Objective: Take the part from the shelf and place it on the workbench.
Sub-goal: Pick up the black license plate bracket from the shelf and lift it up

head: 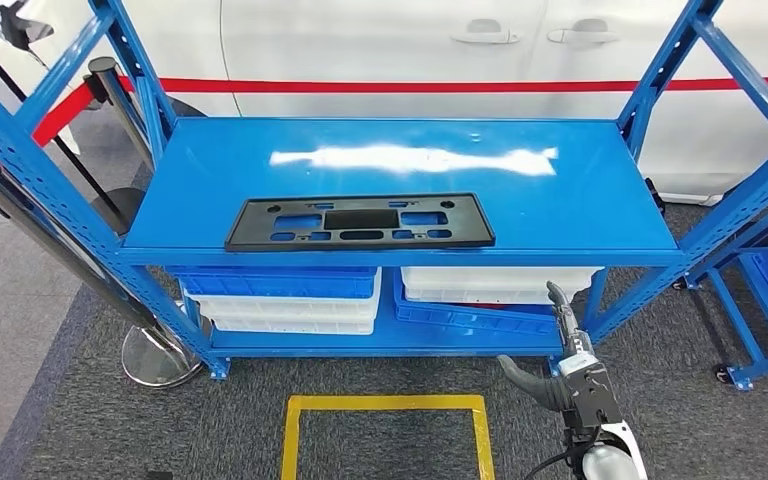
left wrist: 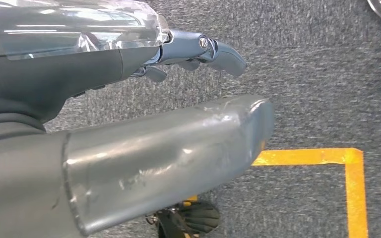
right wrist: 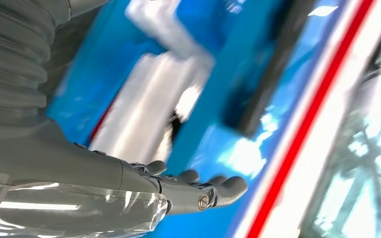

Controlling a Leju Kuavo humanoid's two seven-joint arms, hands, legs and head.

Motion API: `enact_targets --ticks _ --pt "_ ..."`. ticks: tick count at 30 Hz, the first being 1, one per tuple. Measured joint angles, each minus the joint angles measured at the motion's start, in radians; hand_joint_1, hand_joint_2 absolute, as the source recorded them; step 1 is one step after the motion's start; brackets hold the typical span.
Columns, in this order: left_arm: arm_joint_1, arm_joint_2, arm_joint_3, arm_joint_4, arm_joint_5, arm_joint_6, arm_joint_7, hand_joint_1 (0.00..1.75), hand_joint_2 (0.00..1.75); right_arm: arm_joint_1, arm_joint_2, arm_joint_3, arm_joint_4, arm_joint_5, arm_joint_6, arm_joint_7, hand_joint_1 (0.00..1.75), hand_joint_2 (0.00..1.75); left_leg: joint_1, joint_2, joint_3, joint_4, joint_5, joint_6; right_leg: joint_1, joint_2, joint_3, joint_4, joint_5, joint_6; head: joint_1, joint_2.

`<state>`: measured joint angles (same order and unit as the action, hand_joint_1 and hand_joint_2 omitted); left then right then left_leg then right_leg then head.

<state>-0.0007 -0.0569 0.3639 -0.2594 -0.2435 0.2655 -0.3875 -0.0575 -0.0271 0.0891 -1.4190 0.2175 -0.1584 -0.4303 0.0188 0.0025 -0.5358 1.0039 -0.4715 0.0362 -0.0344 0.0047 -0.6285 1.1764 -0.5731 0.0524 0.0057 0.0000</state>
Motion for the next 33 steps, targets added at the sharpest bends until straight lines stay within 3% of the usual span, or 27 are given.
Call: enact_targets --ticks 2,3,4,5,7,8,10,12,14,16,17,18,19,22,24,26,28,29,31,32,33 --pt "-0.001 -0.004 0.01 0.004 -0.006 0.0 -0.011 0.0 0.0 -0.01 -0.016 0.041 -0.03 -0.042 0.026 0.0 0.0 1.75 -0.001 0.0 -0.001 0.001 0.0 0.0 0.002 0.0 -0.06 0.11 -0.032 0.0 0.0 0.0" --pt "-0.002 -0.005 0.014 0.006 -0.009 0.0 -0.017 0.0 0.0 -0.015 -0.023 0.064 -0.046 -0.063 0.039 0.0 0.0 1.75 -0.001 -0.001 0.0 0.002 -0.001 -0.002 0.002 0.0 -0.071 0.121 -0.02 0.0 0.0 0.0" --pt "-0.002 -0.007 0.018 0.007 -0.013 0.0 -0.023 0.0 0.0 -0.023 -0.03 0.086 -0.061 -0.081 0.052 0.001 0.0 1.75 -0.001 -0.003 0.002 0.003 -0.003 -0.004 0.002 -0.001 -0.062 0.092 0.011 -0.002 0.0 0.0" --pt "-0.004 -0.009 0.023 0.009 -0.016 0.0 -0.029 0.0 0.0 -0.032 -0.036 0.11 -0.078 -0.097 0.063 0.003 0.0 1.75 -0.001 -0.004 0.004 0.006 -0.007 -0.008 0.002 -0.002 -0.037 0.029 0.055 -0.005 0.0 0.0" --pt "-0.009 -0.014 0.034 0.012 -0.023 0.0 -0.041 0.0 0.0 -0.056 -0.044 0.159 -0.106 -0.108 0.073 0.007 0.0 1.75 -0.003 -0.006 0.004 0.013 -0.015 -0.019 0.005 -0.003 0.016 -0.095 0.11 -0.014 0.0 0.0" --pt "-0.011 -0.015 0.039 0.013 -0.026 0.0 -0.046 0.0 0.0 -0.065 -0.046 0.183 -0.116 -0.1 0.071 0.01 0.0 1.75 -0.004 -0.006 0.003 0.016 -0.018 -0.026 0.008 -0.003 0.029 -0.13 0.119 -0.019 -0.002 0.0" --pt "-0.016 -0.017 0.044 0.016 -0.034 0.0 -0.054 0.0 0.0 -0.074 -0.046 0.221 -0.126 -0.062 0.053 0.02 0.0 1.75 -0.006 -0.006 0.0 0.015 -0.018 -0.039 0.016 -0.002 0.03 -0.143 0.116 -0.029 -0.005 0.0" --pt "-0.017 -0.021 0.045 0.017 -0.04 0.0 -0.057 0.0 0.0 -0.081 -0.047 0.25 -0.132 -0.003 0.026 0.033 0.0 1.75 -0.003 -0.006 -0.001 0.019 -0.026 -0.051 0.012 -0.003 0.033 -0.149 0.118 -0.043 -0.007 0.0" --pt "-0.02 -0.022 0.046 0.018 -0.045 0.0 -0.059 0.0 0.0 -0.094 -0.048 0.279 -0.134 0.063 -0.002 0.049 0.0 1.75 -0.001 -0.006 -0.03 0.087 -0.067 -0.059 0.008 -0.005 0.037 -0.156 0.12 -0.055 -0.012 0.0" --pt "-0.024 -0.022 0.048 0.019 -0.052 0.0 -0.059 0.0 0.0 -0.107 -0.049 0.311 -0.133 0.127 -0.028 0.07 0.0 1.75 0.0 -0.006 -0.095 0.219 -0.127 -0.065 0.01 -0.006 0.038 -0.156 0.119 -0.062 -0.016 0.0" --pt "-0.024 -0.023 0.05 0.021 -0.056 0.0 -0.059 0.0 0.0 -0.113 -0.049 0.329 -0.131 0.157 -0.04 0.083 0.0 1.75 0.001 -0.006 -0.125 0.275 -0.143 -0.067 0.012 -0.006 0.038 -0.155 0.119 -0.063 -0.016 0.0" --pt "-0.024 -0.023 0.052 0.022 -0.059 0.0 -0.059 0.0 0.0 -0.12 -0.049 0.349 -0.128 0.184 -0.05 0.098 0.0 1.75 0.001 -0.006 -0.141 0.299 -0.14 -0.068 0.012 -0.005 0.038 -0.154 0.118 -0.063 -0.016 0.0" --pt "-0.025 -0.023 0.053 0.023 -0.061 0.0 -0.059 0.0 0.0 -0.127 -0.049 0.37 -0.125 0.209 -0.06 0.115 0.0 1.75 0.001 -0.006 -0.138 0.283 -0.116 -0.067 0.013 -0.004 0.039 -0.153 0.117 -0.063 -0.016 0.0" --pt "-0.03 -0.024 0.056 0.023 -0.072 0.0 -0.059 0.0 0.0 -0.152 -0.049 0.433 -0.113 0.28 -0.09 0.17 0.0 1.75 -0.001 -0.006 -0.06 0.091 -0.013 -0.059 0.014 -0.003 0.043 -0.149 0.112 -0.056 -0.017 0.0" --pt "-0.034 -0.024 0.058 0.024 -0.079 -0.001 -0.059 0.0 0.0 -0.166 -0.049 0.47 -0.101 0.328 -0.111 0.205 0.0 1.75 -0.005 -0.007 -0.034 0.026 0.004 -0.05 0.018 -0.003 0.042 -0.149 0.112 -0.045 -0.017 0.0" --pt "-0.036 -0.025 0.059 0.024 -0.088 -0.001 -0.059 0.0 0.0 -0.174 -0.048 0.504 -0.085 0.381 -0.131 0.24 0.0 1.75 -0.007 -0.009 -0.034 0.022 0.007 -0.037 0.019 -0.003 0.041 -0.154 0.116 -0.033 -0.017 0.0" --pt "-0.038 -0.028 0.06 0.024 -0.097 -0.002 -0.059 0.0 0.0 -0.183 -0.048 0.535 -0.066 0.435 -0.153 0.273 0.0 1.75 -0.004 -0.008 -0.034 0.015 0.014 -0.021 0.017 -0.004 0.033 -0.136 0.1 -0.023 -0.015 0.0" --pt "-0.04 -0.03 0.06 0.024 -0.102 -0.002 -0.059 0.0 0.0 -0.189 -0.048 0.55 -0.055 0.461 -0.165 0.29 0.0 1.75 -0.003 -0.007 -0.034 0.011 0.018 -0.015 0.016 -0.004 0.016 -0.098 0.076 -0.02 -0.014 0.0" --pt "-0.044 -0.031 0.06 0.024 -0.112 -0.002 -0.058 0.0 0.0 -0.198 -0.048 0.582 -0.029 0.515 -0.188 0.324 0.0 1.75 -0.004 -0.006 -0.036 0.01 0.019 -0.008 0.016 -0.004 -0.044 0.03 0.01 -0.017 -0.011 0.0" --pt "-0.045 -0.031 0.061 0.024 -0.117 -0.003 -0.057 0.0 0.0 -0.2 -0.048 0.598 -0.014 0.542 -0.199 0.341 0.0 1.75 -0.006 -0.006 -0.037 0.01 0.019 -0.007 0.016 -0.004 -0.075 0.092 -0.012 -0.016 -0.011 0.0" --pt "-0.045 -0.032 0.061 0.024 -0.122 -0.003 -0.057 0.0 0.0 -0.201 -0.048 0.614 0.001 0.568 -0.209 0.357 0.0 1.75 -0.008 -0.006 -0.037 0.01 0.019 -0.006 0.016 -0.004 -0.092 0.126 -0.017 -0.016 -0.011 0.0"
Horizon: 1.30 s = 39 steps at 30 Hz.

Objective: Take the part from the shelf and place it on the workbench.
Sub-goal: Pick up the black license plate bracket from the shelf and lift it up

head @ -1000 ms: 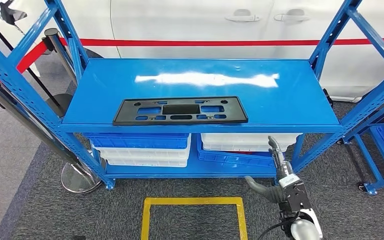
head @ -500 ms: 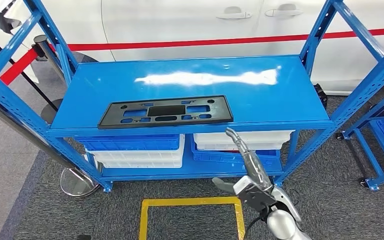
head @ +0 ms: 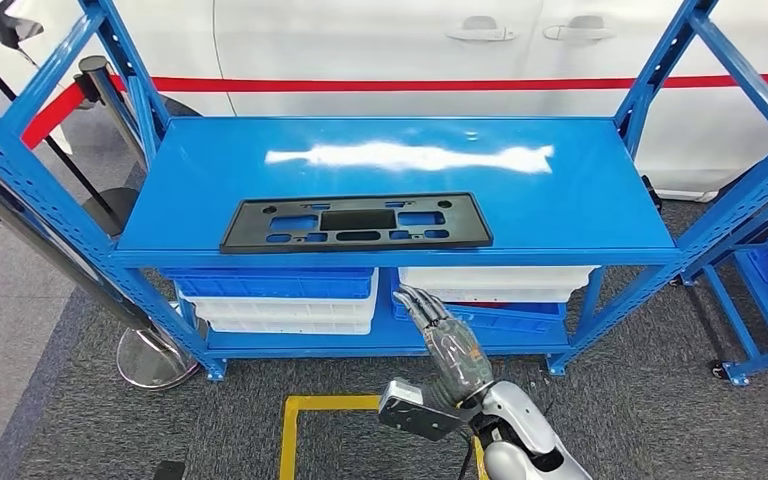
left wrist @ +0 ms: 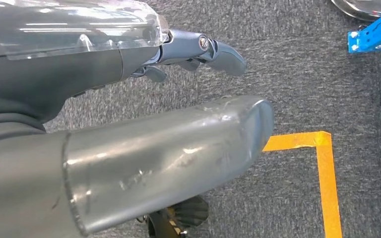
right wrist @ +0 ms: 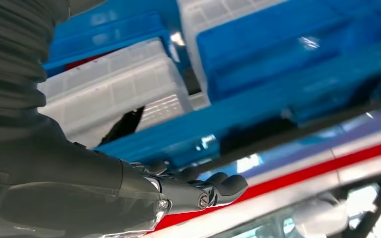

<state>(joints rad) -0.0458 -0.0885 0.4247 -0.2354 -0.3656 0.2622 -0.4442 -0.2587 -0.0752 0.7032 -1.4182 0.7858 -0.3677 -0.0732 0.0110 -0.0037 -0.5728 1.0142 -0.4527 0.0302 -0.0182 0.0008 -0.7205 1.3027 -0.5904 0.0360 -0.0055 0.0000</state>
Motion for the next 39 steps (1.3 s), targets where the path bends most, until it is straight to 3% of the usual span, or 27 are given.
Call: enact_targets --ticks 1,2,4,5,7,10,12,14,15,16,18,20,21,24,26,29,30,31,32,34,35,37,39 --pt "0.0 -0.001 0.0 0.0 -0.005 0.0 0.001 0.0 0.0 -0.002 0.0 0.015 0.014 0.026 -0.01 0.016 0.0 1.75 -0.001 -0.001 0.001 0.001 0.0 0.0 0.001 0.0 0.001 -0.006 0.016 -0.002 0.0 0.0" --pt "-0.001 -0.002 0.0 0.0 -0.011 -0.001 0.001 0.0 0.0 -0.005 0.001 0.03 0.028 0.053 -0.021 0.032 0.0 1.75 -0.003 -0.002 0.002 0.001 -0.001 0.0 0.003 0.0 0.023 -0.051 0.048 -0.007 0.0 0.0" --pt "-0.004 -0.006 0.0 0.0 -0.021 -0.003 0.001 0.0 0.0 -0.016 0.003 0.059 0.052 0.108 -0.044 0.064 0.0 1.75 -0.007 -0.003 0.005 0.003 -0.005 -0.002 0.009 -0.001 0.091 -0.193 0.113 -0.023 0.0 0.0" --pt "-0.007 -0.009 0.001 0.0 -0.025 -0.004 0.002 0.0 0.0 -0.023 0.005 0.073 0.064 0.135 -0.056 0.081 0.0 1.75 -0.009 -0.003 0.004 0.004 -0.006 -0.005 0.013 -0.002 0.116 -0.245 0.131 -0.029 0.001 0.0" --pt "-0.01 -0.012 0.001 0.001 -0.036 -0.007 0.003 0.0 0.0 -0.035 0.009 0.102 0.091 0.188 -0.079 0.114 0.0 1.75 -0.01 -0.002 0.002 0.004 -0.007 -0.015 0.019 -0.002 0.13 -0.281 0.133 -0.035 0.0 0.0" --pt "-0.012 -0.015 0.001 0.002 -0.06 -0.009 0.004 0.0 0.0 -0.047 0.015 0.148 0.13 0.266 -0.109 0.165 0.0 1.75 -0.007 -0.002 0.0 0.016 -0.02 -0.031 0.013 -0.001 0.136 -0.294 0.139 -0.045 0.0 0.0" --pt "-0.012 -0.017 0.001 0.004 -0.076 -0.011 0.004 0.0 0.0 -0.059 0.022 0.179 0.154 0.317 -0.131 0.201 0.0 1.75 -0.004 -0.002 -0.036 0.099 -0.07 -0.041 0.007 -0.003 0.142 -0.303 0.142 -0.054 -0.002 0.0" --pt "-0.011 -0.018 0.001 0.006 -0.09 -0.017 0.005 0.0 0.0 -0.071 0.027 0.212 0.178 0.367 -0.152 0.238 0.0 1.75 0.001 -0.001 -0.101 0.23 -0.128 -0.049 0.007 -0.004 0.143 -0.303 0.14 -0.057 -0.004 0.0" --pt "-0.01 -0.018 0.001 0.007 -0.096 -0.022 0.006 0.0 0.0 -0.074 0.029 0.227 0.19 0.393 -0.161 0.258 0.0 1.75 0.003 -0.001 -0.123 0.272 -0.137 -0.053 0.006 -0.004 0.143 -0.302 0.139 -0.057 -0.004 0.0" --pt "-0.009 -0.018 0.001 0.008 -0.102 -0.028 0.007 0.0 0.0 -0.076 0.032 0.241 0.2 0.419 -0.171 0.277 0.0 1.75 0.006 -0.001 -0.128 0.278 -0.126 -0.057 0.006 -0.004 0.144 -0.301 0.137 -0.056 -0.004 0.0" --pt "-0.009 -0.019 0.001 0.009 -0.114 -0.043 0.01 0.0 0.0 -0.085 0.042 0.267 0.218 0.474 -0.194 0.313 0.0 1.75 0.012 0.0 -0.083 0.176 -0.055 -0.061 0.003 -0.002 0.148 -0.296 0.132 -0.05 -0.005 0.0" --pt "-0.01 -0.021 0.001 0.01 -0.126 -0.061 0.012 0.0 0.0 -0.099 0.052 0.292 0.232 0.529 -0.218 0.348 0.0 1.75 0.014 -0.001 -0.026 0.053 -0.009 -0.058 0.004 0.001 0.148 -0.287 0.124 -0.039 -0.007 0.0" --pt "-0.011 -0.022 0.001 0.011 -0.131 -0.07 0.014 0.0 0.0 -0.106 0.056 0.303 0.239 0.558 -0.23 0.365 0.0 1.75 0.012 -0.002 -0.012 0.023 -0.004 -0.052 0.006 0.002 0.147 -0.285 0.121 -0.033 -0.007 0.0" --pt "-0.009 -0.027 0.004 0.013 -0.149 -0.099 0.02 0.0 0.0 -0.12 0.071 0.33 0.253 0.645 -0.265 0.408 0.0 1.75 0.009 -0.004 -0.007 0.011 -0.01 -0.026 0.006 0.003 0.147 -0.275 0.123 -0.014 -0.007 0.0" --pt "-0.008 -0.031 0.007 0.015 -0.163 -0.119 0.024 0.0 0.0 -0.13 0.084 0.337 0.255 0.702 -0.29 0.421 0.0 1.75 0.01 -0.003 0.003 0.007 -0.01 -0.011 0.004 0.002 0.131 -0.233 0.102 -0.005 -0.004 0.0" --pt "-0.009 -0.033 0.012 0.015 -0.184 -0.141 0.028 0.0 0.0 -0.137 0.102 0.338 0.248 0.763 -0.319 0.4 0.0 1.75 0.007 -0.003 0.01 0.005 -0.014 0.0 0.004 0.001 0.04 -0.064 0.022 -0.002 0.0 0.0" --pt "-0.009 -0.034 0.015 0.015 -0.19 -0.146 0.029 0.0 0.0 -0.136 0.107 0.337 0.244 0.772 -0.322 0.384 0.0 1.75 0.005 -0.003 0.012 0.006 -0.017 0.001 0.004 0.0 0.011 -0.019 0.01 -0.003 0.0 0.0" --pt "-0.008 -0.034 0.017 0.016 -0.195 -0.149 0.031 0.0 0.0 -0.134 0.112 0.335 0.241 0.777 -0.324 0.369 0.0 1.75 0.004 -0.003 0.016 0.006 -0.02 0.002 0.005 0.0 -0.005 -0.006 0.016 -0.006 0.001 0.0" --pt "-0.007 -0.035 0.019 0.016 -0.198 -0.152 0.032 0.0 0.0 -0.133 0.118 0.331 0.238 0.779 -0.324 0.355 0.0 1.75 0.002 -0.004 0.022 0.006 -0.024 0.002 0.005 0.0 -0.001 -0.029 0.042 -0.01 0.001 0.0" --pt "-0.006 -0.038 0.021 0.016 -0.205 -0.157 0.035 0.0 0.0 -0.133 0.132 0.318 0.232 0.781 -0.325 0.329 0.0 1.75 0.0 -0.005 0.035 0.005 -0.035 -0.002 0.01 0.0 0.048 -0.154 0.123 -0.025 0.001 0.0" --pt "-0.006 -0.041 0.022 0.017 -0.207 -0.159 0.037 0.0 0.0 -0.133 0.139 0.309 0.229 0.782 -0.325 0.315 0.0 1.75 -0.001 -0.005 0.041 0.005 -0.039 -0.006 0.015 0.0 0.071 -0.213 0.141 -0.032 0.001 0.0" --pt "-0.009 -0.045 0.023 0.018 -0.212 -0.161 0.041 0.0 0.0 -0.131 0.155 0.286 0.225 0.782 -0.326 0.287 0.0 1.75 -0.001 -0.005 0.046 0.005 -0.046 -0.017 0.023 0.0 0.091 -0.27 0.146 -0.044 0.001 0.0" --pt "-0.01 -0.046 0.024 0.019 -0.217 -0.163 0.043 0.0 0.0 -0.126 0.17 0.265 0.221 0.782 -0.327 0.264 0.0 1.75 -0.002 -0.003 0.053 0.009 -0.049 -0.031 0.021 0.002 0.102 -0.279 0.145 -0.054 0.002 0.0"
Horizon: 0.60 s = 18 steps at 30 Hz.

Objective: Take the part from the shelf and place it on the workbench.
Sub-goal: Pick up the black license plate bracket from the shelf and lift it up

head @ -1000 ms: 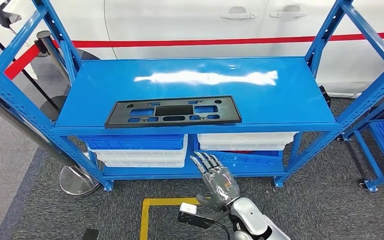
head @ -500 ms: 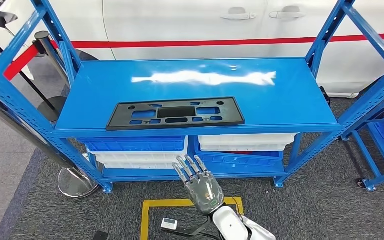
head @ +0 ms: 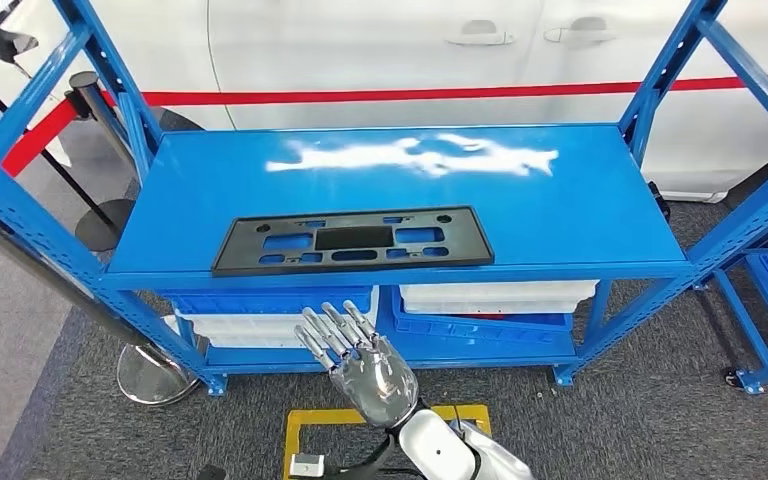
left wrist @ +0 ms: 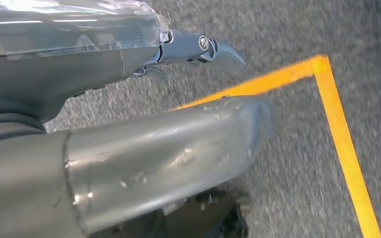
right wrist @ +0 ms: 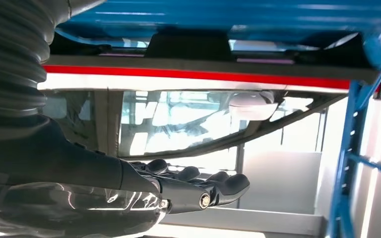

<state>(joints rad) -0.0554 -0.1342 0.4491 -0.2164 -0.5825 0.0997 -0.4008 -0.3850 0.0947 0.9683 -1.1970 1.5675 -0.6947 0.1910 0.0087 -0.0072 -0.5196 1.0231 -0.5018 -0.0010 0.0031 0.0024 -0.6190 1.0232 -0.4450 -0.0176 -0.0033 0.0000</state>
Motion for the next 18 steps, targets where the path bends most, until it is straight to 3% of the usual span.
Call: enact_targets --ticks 2,3,5,7,9,11,13,16,18 --pt "-0.001 0.0 0.0 0.0 -0.003 -0.002 0.001 0.0 0.0 0.003 0.015 -0.019 -0.003 0.0 -0.001 -0.028 0.0 1.75 0.001 0.001 -0.005 0.034 -0.015 -0.01 -0.006 0.0 0.02 -0.009 0.0 -0.01 -0.002 0.0" --pt "-0.002 -0.001 0.0 0.0 -0.004 -0.003 0.002 0.0 0.0 0.004 0.024 -0.031 -0.005 -0.001 -0.001 -0.045 0.0 1.75 0.002 0.001 -0.025 0.075 -0.034 -0.014 -0.009 -0.001 0.03 -0.012 -0.002 -0.013 -0.004 0.0" --pt "-0.002 -0.001 0.0 0.0 -0.005 -0.005 0.003 0.0 0.0 0.008 0.04 -0.058 -0.004 -0.003 -0.001 -0.075 0.0 1.75 0.005 0.002 -0.095 0.196 -0.085 -0.021 -0.008 -0.002 0.042 -0.013 -0.013 -0.018 -0.008 0.0" --pt "0.001 -0.001 0.001 0.0 -0.006 -0.006 0.006 0.0 0.0 0.014 0.049 -0.083 -0.001 -0.007 -0.001 -0.095 0.0 1.75 0.007 0.002 -0.156 0.273 -0.105 -0.026 -0.008 -0.001 0.055 -0.012 -0.025 -0.017 -0.008 0.0" --pt "0.004 -0.001 0.001 0.0 -0.007 -0.007 0.009 0.0 0.0 0.016 0.056 -0.104 0.004 -0.013 -0.001 -0.111 0.0 1.75 0.008 0.002 -0.167 0.247 -0.066 -0.026 -0.009 0.001 0.069 -0.011 -0.037 -0.015 -0.008 0.0" --pt "0.005 0.0 0.001 0.0 -0.007 -0.009 0.01 0.0 0.0 0.017 0.066 -0.124 0.01 -0.017 -0.001 -0.127 0.0 1.75 0.01 0.003 -0.137 0.134 0.019 -0.026 -0.01 0.002 0.086 -0.009 -0.052 -0.01 -0.008 0.0" --pt "0.004 0.0 0.001 0.003 -0.01 -0.012 0.011 0.0 0.0 0.015 0.077 -0.146 0.02 -0.02 -0.001 -0.14 0.0 1.75 0.006 0.005 -0.11 0.038 0.064 -0.02 -0.008 0.003 0.097 -0.007 -0.066 0.0 -0.008 0.0" --pt "0.004 0.0 0.001 0.005 -0.016 -0.014 0.012 0.0 0.0 0.017 0.085 -0.171 0.036 -0.021 -0.001 -0.155 0.0 1.75 0.001 0.006 -0.101 0.015 0.067 0.006 -0.005 0.003 0.101 -0.003 -0.074 0.018 -0.006 0.0" --pt "0.006 -0.001 0.002 0.005 -0.019 -0.014 0.011 0.0 0.0 0.018 0.09 -0.185 0.043 -0.02 -0.002 -0.162 0.0 1.75 0.004 0.005 -0.086 0.005 0.068 0.018 -0.007 0.002 0.09 0.031 -0.077 0.027 -0.003 0.0"
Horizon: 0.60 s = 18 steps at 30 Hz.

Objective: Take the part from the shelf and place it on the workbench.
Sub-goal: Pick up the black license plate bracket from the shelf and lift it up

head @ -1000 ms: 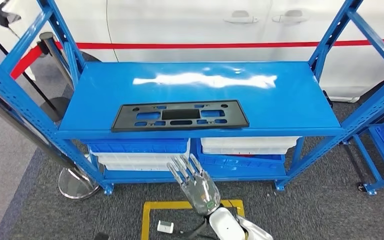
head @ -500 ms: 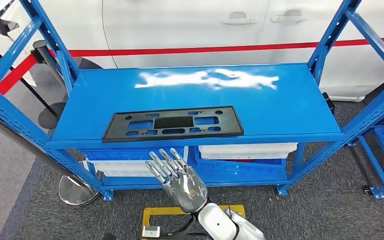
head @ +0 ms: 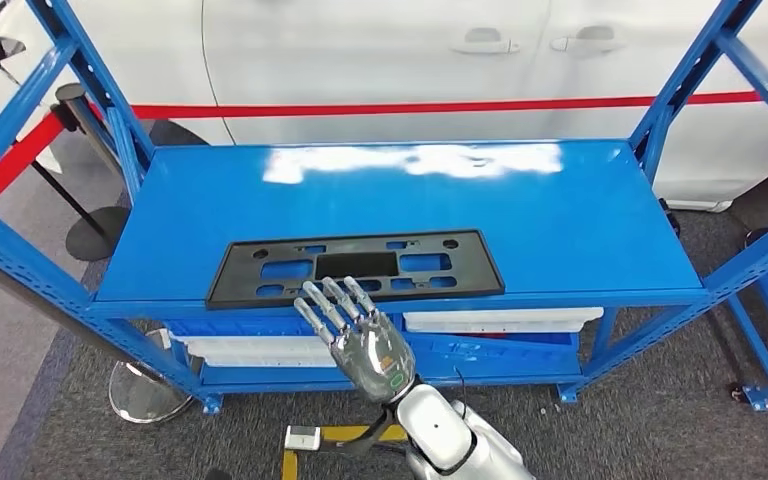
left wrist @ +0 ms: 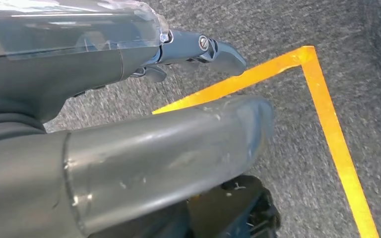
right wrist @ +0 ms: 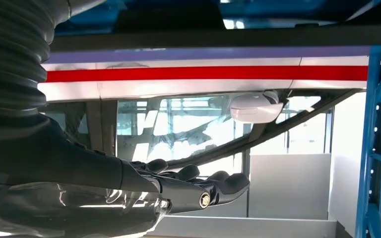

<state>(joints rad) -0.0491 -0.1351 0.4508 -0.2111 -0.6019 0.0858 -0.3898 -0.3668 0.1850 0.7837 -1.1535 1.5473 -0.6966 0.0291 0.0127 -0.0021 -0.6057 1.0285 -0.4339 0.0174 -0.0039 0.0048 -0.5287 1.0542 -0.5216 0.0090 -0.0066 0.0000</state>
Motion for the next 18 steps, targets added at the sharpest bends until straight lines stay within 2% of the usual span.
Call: enact_targets --ticks 2,4,5,6,7,9,10,11,12,15,16,18 --pt "-0.002 0.0 0.001 0.0 -0.003 0.0 -0.001 0.0 0.0 0.001 0.002 -0.014 0.011 0.001 0.0 -0.004 0.0 1.75 0.001 -0.001 0.013 -0.006 -0.006 0.011 -0.002 -0.001 -0.06 0.1 -0.026 0.007 0.002 0.0" --pt "-0.004 0.0 0.001 0.0 -0.005 0.0 -0.002 0.0 0.0 0.005 0.002 -0.027 0.028 0.004 0.0 -0.004 0.0 1.75 -0.001 -0.002 0.023 -0.007 -0.017 0.017 -0.002 -0.001 -0.145 0.217 -0.072 0.012 0.003 0.0" --pt "-0.003 0.0 0.002 0.0 -0.005 0.0 -0.003 0.0 0.0 0.008 0.002 -0.033 0.038 0.006 0.0 -0.004 0.0 1.75 -0.002 -0.003 0.03 -0.007 -0.024 0.019 -0.002 -0.001 -0.176 0.244 -0.078 0.012 0.003 0.0" --pt "-0.002 0.0 0.002 0.0 -0.005 0.0 -0.003 0.0 0.0 0.011 0.002 -0.037 0.048 0.008 0.0 -0.004 0.0 1.75 -0.004 -0.004 0.04 -0.007 -0.032 0.019 -0.002 -0.001 -0.19 0.24 -0.064 0.011 0.003 0.0" --pt "-0.002 0.0 0.002 0.0 -0.005 0.0 -0.002 0.0 0.0 0.012 0.002 -0.041 0.055 0.009 0.0 -0.004 0.0 1.75 -0.005 -0.005 0.051 -0.007 -0.04 0.018 0.0 -0.001 -0.186 0.2 -0.027 0.006 0.003 0.0" --pt "-0.001 -0.002 0.003 0.0 -0.006 0.0 -0.002 0.0 0.0 0.013 0.002 -0.048 0.065 0.01 0.0 -0.004 0.0 1.75 -0.009 -0.006 0.075 -0.008 -0.056 0.015 0.007 -0.002 -0.148 0.071 0.066 -0.012 0.003 0.0" --pt "-0.002 -0.003 0.003 0.0 -0.006 0.0 -0.002 0.0 0.0 0.012 0.002 -0.051 0.068 0.01 0.0 -0.004 0.0 1.75 -0.011 -0.006 0.083 -0.009 -0.063 0.012 0.012 -0.002 -0.131 0.019 0.089 -0.021 0.003 0.0" --pt "-0.003 -0.004 0.003 0.0 -0.006 0.0 -0.002 0.0 0.0 0.012 0.002 -0.053 0.072 0.01 0.0 -0.004 0.0 1.75 -0.011 -0.006 0.087 -0.011 -0.07 0.007 0.016 -0.002 -0.121 -0.012 0.1 -0.028 0.003 0.0" --pt "-0.003 -0.005 0.003 0.0 -0.006 0.0 -0.003 0.0 0.0 0.012 0.002 -0.056 0.075 0.011 0.0 -0.004 0.0 1.75 -0.011 -0.006 0.091 -0.01 -0.072 0.0 0.018 -0.002 -0.116 -0.024 0.096 -0.033 0.002 0.0" --pt "-0.005 -0.003 0.003 0.0 -0.006 0.001 -0.003 0.0 0.0 0.012 0.005 -0.059 0.084 0.014 -0.001 -0.004 0.0 1.75 -0.011 -0.004 0.097 0.014 -0.076 -0.016 0.012 0.0 -0.088 -0.044 0.099 -0.042 0.002 0.0" --pt "-0.006 -0.003 0.003 0.0 -0.007 0.001 -0.003 0.0 0.0 0.01 0.007 -0.06 0.089 0.015 -0.001 -0.003 0.0 1.75 -0.009 -0.004 0.083 0.046 -0.085 -0.021 0.008 -0.001 -0.077 -0.049 0.098 -0.045 0.001 0.0" --pt "-0.009 -0.002 0.004 0.0 -0.012 0.002 -0.002 0.0 0.0 0.001 0.009 -0.06 0.104 0.01 0.004 0.014 0.0 1.75 -0.005 -0.004 0.02 0.155 -0.126 -0.03 0.004 -0.002 -0.064 -0.053 0.091 -0.051 -0.002 0.0"
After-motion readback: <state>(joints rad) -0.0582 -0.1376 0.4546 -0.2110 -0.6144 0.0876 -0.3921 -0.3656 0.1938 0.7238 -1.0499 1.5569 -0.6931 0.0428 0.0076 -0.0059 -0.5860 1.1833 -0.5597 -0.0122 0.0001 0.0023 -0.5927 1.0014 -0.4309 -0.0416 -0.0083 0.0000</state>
